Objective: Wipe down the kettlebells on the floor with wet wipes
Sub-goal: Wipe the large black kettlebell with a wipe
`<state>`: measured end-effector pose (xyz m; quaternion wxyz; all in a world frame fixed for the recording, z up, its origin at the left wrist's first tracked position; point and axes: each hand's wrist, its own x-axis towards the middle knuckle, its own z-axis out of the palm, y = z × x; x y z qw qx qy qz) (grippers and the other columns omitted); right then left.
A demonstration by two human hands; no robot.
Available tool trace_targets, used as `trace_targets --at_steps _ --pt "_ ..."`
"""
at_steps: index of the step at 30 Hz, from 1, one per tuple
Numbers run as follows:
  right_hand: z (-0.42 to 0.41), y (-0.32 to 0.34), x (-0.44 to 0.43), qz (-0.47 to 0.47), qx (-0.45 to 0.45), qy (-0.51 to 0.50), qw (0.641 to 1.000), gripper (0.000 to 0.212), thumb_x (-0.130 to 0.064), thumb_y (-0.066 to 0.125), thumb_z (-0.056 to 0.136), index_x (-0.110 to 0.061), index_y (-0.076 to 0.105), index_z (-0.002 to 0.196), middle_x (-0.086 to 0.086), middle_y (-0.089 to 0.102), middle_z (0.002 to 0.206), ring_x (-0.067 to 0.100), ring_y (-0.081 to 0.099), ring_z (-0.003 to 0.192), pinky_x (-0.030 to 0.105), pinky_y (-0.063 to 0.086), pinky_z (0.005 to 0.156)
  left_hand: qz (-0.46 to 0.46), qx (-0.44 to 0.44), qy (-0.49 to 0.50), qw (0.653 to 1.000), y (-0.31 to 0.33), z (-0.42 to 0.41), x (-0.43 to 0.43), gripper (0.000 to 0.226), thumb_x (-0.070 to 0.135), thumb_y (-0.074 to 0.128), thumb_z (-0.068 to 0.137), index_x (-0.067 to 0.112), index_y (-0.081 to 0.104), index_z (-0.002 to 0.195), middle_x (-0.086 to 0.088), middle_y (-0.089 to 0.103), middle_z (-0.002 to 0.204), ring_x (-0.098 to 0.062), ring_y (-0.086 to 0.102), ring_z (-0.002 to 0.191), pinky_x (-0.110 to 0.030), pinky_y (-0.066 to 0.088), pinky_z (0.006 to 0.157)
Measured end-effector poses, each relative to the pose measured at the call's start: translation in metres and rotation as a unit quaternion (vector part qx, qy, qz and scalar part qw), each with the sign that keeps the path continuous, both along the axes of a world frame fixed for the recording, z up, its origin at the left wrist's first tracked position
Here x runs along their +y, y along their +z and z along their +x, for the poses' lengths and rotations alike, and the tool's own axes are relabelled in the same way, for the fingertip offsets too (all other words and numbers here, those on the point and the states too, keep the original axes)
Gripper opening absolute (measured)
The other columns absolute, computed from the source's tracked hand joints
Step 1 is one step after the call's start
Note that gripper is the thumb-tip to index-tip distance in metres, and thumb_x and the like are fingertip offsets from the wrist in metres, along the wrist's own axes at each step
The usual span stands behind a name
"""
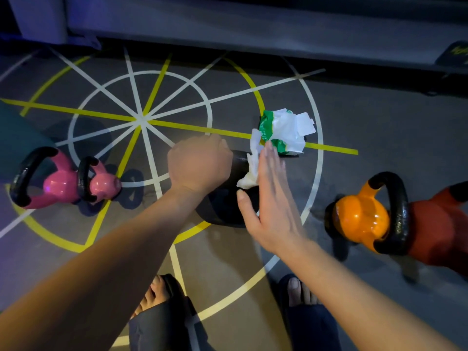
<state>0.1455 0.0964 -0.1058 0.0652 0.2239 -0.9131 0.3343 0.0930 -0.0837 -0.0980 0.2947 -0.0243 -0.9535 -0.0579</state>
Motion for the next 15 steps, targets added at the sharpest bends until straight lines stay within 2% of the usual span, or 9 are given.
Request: trace_targets --at_steps 3,5,7,10,13,15 --pt "-0.011 0.002 -0.006 0.035 0.050 0.002 0.998 0.069 -0.038 0.036 0.108 0.003 0.013 0.160 0.018 0.011 0.169 0.028 0.006 0.158 0.051 0.011 0.128 0.005 -0.004 -0.004 1.000 -0.001 0.000 0.000 0.038 0.028 0.041 0.098 0.013 0.058 0.066 -0.005 0.057 0.057 -0.030 0.053 0.050 -0.028 0.023 0.053" --pt "-0.017 -0.004 -0.004 0.036 0.092 0.000 0.995 0.057 -0.027 0.038 0.110 0.000 0.024 0.158 0.017 0.021 0.167 0.026 0.016 0.157 0.051 0.018 0.126 0.004 -0.002 -0.004 1.000 -0.001 0.000 0.000 0.038 0.027 0.042 0.097 0.013 0.057 0.066 -0.004 0.057 0.057 -0.029 0.053 0.050 -0.028 0.022 0.053" --pt "-0.020 -0.016 0.004 0.024 0.141 0.003 0.990 0.048 -0.008 0.046 0.107 0.003 0.036 0.153 0.019 0.034 0.162 0.029 0.029 0.153 0.052 0.028 0.123 0.002 0.004 -0.004 1.000 -0.001 0.000 0.000 0.037 0.026 0.043 0.097 0.013 0.056 0.065 -0.004 0.055 0.056 -0.029 0.052 0.049 -0.028 0.021 0.053" --pt "-0.017 -0.038 0.021 -0.001 0.180 -0.011 0.984 0.042 0.004 0.038 0.106 0.007 0.040 0.148 0.022 0.040 0.157 0.031 0.039 0.147 0.049 0.034 0.121 0.004 0.009 -0.007 1.000 0.000 0.000 0.000 0.036 0.026 0.043 0.096 0.013 0.056 0.065 -0.004 0.054 0.055 -0.028 0.050 0.048 -0.028 0.021 0.053" --pt "-0.007 -0.052 0.035 -0.041 0.093 -0.046 0.994 0.050 0.000 0.034 0.104 0.005 0.031 0.153 0.019 0.037 0.159 0.027 0.040 0.147 0.038 0.033 0.121 0.002 0.014 -0.005 1.000 -0.001 0.000 0.000 0.036 0.026 0.043 0.096 0.014 0.056 0.065 -0.003 0.054 0.056 -0.028 0.050 0.049 -0.028 0.021 0.053" --pt "0.003 -0.049 0.033 -0.077 -0.007 -0.085 0.993 0.058 -0.007 0.038 0.103 -0.008 0.022 0.159 0.012 0.042 0.159 0.026 0.045 0.142 0.038 0.042 0.113 0.006 0.012 -0.005 1.000 -0.002 0.000 -0.001 0.036 0.026 0.043 0.096 0.014 0.056 0.065 -0.003 0.054 0.056 -0.028 0.050 0.050 -0.028 0.021 0.052"
